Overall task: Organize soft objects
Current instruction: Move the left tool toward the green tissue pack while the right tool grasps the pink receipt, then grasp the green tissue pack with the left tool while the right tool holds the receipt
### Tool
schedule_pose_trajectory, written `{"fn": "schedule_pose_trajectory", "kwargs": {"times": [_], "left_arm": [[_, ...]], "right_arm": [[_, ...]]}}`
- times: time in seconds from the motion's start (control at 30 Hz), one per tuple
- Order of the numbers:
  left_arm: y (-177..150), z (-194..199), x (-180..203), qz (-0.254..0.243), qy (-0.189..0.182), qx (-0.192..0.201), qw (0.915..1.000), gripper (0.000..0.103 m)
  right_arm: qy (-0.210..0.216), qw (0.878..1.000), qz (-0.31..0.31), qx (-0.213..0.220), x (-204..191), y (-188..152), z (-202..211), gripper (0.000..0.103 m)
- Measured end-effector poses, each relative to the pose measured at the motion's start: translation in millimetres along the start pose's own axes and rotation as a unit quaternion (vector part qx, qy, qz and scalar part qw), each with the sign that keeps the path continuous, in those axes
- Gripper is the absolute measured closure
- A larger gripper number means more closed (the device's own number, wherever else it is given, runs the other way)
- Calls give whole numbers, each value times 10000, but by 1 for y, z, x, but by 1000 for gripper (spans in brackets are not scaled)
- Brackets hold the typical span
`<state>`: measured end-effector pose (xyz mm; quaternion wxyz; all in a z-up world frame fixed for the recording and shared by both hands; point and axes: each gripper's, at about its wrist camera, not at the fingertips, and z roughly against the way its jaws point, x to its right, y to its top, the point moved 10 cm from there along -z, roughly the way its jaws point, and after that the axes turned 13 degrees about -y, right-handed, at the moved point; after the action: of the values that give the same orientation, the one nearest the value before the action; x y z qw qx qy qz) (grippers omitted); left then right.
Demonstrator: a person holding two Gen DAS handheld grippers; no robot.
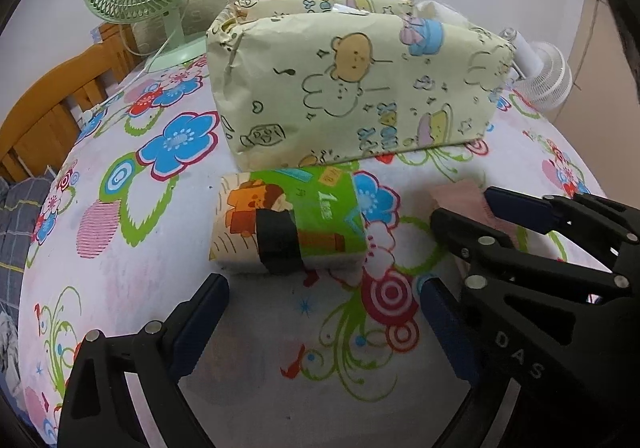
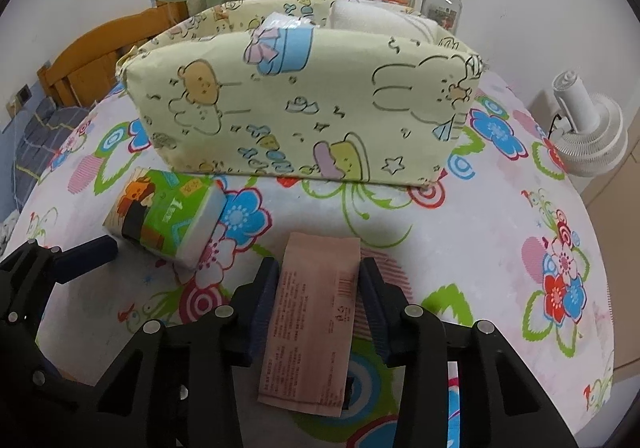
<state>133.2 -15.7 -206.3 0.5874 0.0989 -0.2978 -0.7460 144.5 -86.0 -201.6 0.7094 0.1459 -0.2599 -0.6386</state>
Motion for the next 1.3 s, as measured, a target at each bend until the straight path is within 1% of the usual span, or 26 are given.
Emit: {"fn": "schedule_pose_trajectory", "kwargs": {"times": [0.13, 0.27, 0.5, 0.7, 0.83, 0.93, 1.3], "left_arm": [[7, -3, -4, 82, 22, 31, 10000, 5], [13, -6, -12, 214, 126, 24, 9997, 5], [17, -9, -27, 318, 221, 23, 9992, 5], [20, -9, -33, 299, 258, 31, 9992, 3], [26, -8, -42, 207, 373, 80, 9991, 2], [28, -10, -45, 173, 379, 58, 9991, 0], [33, -14, -51, 147, 413, 113, 9990, 0]], "right_arm": [[-23, 10000, -43, 33, 5, 8, -2, 59], [-27, 9999, -94, 60, 10, 15, -4, 59], [15, 9999, -110, 51, 10, 22, -10, 59], [81, 9999, -96, 30, 4, 26, -14, 59], [111, 9999, -111, 17, 1, 28, -16, 59], [115, 9998, -137, -4, -1, 29, -17, 59], [69, 9998, -201, -23, -1, 33, -19, 59]]}}
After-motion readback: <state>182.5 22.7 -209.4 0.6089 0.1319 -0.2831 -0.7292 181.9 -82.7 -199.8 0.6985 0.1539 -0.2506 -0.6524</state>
